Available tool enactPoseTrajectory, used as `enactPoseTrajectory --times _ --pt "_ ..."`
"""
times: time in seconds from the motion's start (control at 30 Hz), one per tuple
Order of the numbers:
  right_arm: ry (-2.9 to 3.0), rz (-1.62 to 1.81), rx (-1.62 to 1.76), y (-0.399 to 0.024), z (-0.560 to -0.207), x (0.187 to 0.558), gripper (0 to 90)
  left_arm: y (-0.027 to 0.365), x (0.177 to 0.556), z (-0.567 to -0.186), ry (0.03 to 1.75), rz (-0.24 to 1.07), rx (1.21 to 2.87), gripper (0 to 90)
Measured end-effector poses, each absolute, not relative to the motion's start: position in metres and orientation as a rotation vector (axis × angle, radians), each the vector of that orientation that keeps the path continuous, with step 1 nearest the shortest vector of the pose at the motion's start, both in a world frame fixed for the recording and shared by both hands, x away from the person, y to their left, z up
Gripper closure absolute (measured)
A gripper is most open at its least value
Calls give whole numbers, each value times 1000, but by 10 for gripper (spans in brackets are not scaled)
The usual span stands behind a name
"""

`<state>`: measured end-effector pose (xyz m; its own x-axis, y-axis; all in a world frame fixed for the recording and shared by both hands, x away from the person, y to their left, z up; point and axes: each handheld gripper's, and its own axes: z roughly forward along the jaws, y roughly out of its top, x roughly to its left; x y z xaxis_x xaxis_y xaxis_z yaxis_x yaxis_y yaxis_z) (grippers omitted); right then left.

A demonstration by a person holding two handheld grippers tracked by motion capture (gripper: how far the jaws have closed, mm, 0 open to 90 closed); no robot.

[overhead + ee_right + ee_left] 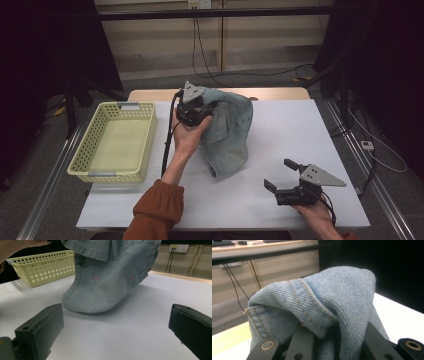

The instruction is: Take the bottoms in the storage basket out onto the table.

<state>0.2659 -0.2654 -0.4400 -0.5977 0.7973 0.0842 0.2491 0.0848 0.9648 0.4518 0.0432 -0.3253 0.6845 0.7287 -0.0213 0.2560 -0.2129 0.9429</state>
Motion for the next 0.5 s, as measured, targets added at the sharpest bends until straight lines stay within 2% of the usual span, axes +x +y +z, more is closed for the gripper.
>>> enactPoseTrajectory --times 0.5 --pt "1900 1534 1030 -265 -440 266 0 35 458 -356 798 498 1888 769"
